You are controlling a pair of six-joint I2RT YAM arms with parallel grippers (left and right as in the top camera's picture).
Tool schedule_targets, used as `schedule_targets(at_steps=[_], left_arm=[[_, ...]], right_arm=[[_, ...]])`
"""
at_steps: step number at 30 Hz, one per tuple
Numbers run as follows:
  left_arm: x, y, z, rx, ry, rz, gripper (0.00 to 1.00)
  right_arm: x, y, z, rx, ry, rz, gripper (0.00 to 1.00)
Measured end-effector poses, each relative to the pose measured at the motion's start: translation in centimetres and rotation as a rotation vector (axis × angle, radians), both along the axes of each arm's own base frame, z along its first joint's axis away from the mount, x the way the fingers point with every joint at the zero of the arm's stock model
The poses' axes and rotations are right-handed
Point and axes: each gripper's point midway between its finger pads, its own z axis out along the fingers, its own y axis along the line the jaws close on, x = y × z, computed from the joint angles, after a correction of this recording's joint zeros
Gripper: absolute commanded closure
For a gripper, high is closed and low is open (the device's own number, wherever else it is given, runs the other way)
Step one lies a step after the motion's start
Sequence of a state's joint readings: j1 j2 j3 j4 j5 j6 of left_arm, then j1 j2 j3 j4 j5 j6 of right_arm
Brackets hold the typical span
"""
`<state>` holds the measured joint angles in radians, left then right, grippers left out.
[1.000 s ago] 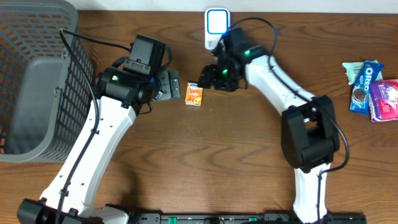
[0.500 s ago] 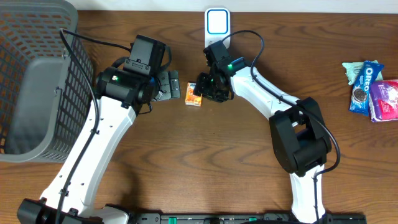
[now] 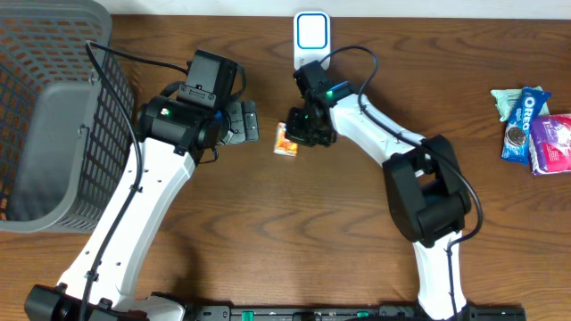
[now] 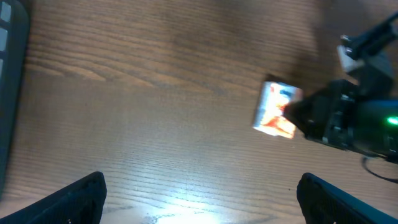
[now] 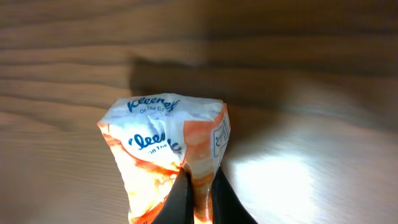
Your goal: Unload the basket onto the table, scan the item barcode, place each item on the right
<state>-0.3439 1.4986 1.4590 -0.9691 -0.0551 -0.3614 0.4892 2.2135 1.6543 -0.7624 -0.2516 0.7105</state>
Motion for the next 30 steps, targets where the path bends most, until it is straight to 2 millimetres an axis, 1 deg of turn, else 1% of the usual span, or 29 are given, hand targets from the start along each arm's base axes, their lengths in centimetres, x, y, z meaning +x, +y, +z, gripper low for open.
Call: schedule_targets(at_steps=[1,2,5,6,7,8,10,11,13,16,18,24,26,30], left_arm=[[0.0,0.0,0.0,0.000,0.000,0.000,0.02],[0.0,0.0,0.0,0.000,0.000,0.000,0.02],[0.0,0.0,0.0,0.000,0.000,0.000,0.02],[0.0,0.0,0.0,0.000,0.000,0.000,0.02],[0.0,0.0,0.0,0.000,0.000,0.000,0.02],[0.0,0.0,0.0,0.000,0.000,0.000,0.02],[0.0,0.0,0.0,0.000,0.000,0.000,0.02],[0.0,0.0,0.0,0.000,0.000,0.000,0.02],[0.0,0.0,0.0,0.000,0.000,0.000,0.02],[0.0,0.0,0.0,0.000,0.000,0.000,0.02],[0.0,0.0,0.0,0.000,0.000,0.000,0.02],[0.0,0.0,0.0,0.000,0.000,0.000,0.02],[0.0,0.0,0.0,0.000,0.000,0.000,0.02],[0.0,0.0,0.0,0.000,0.000,0.000,0.02]], right_arm=[[-0.5,-1.9,0.2,-0.069,0.014,-0.008,0.99],[-0.5,-2.8,0.3,-0.098,0.014,-0.016,0.99],[-0.7,-7.2,1.0,-0.244,0.014,-0.037,0.99],[-0.6,-8.8,1.4,-0.291,0.005,-0.039,0.95],[-0.5,-9.5,1.7,-0.312,-0.002,-0.036,0.88],[-0.1,-10.8,2.2,-0.342,-0.019,-0.035,0.70],[0.3,-12.3,3.1,-0.378,-0.044,-0.022,0.38],[0.3,-12.8,3.3,-0.396,-0.049,-0.007,0.35],[0.4,-13.1,3.5,-0.415,-0.057,0.025,0.34],[0.3,-13.3,3.5,-0.426,-0.061,0.054,0.42],[0.3,-13.1,3.5,-0.424,-0.060,0.062,0.44],[-0.1,-11.5,3.4,-0.380,-0.055,0.064,0.51],[0.1,-10.5,3.5,-0.367,-0.077,0.038,0.53],[0.2,-9.8,3.5,-0.406,-0.106,-0.032,0.57]])
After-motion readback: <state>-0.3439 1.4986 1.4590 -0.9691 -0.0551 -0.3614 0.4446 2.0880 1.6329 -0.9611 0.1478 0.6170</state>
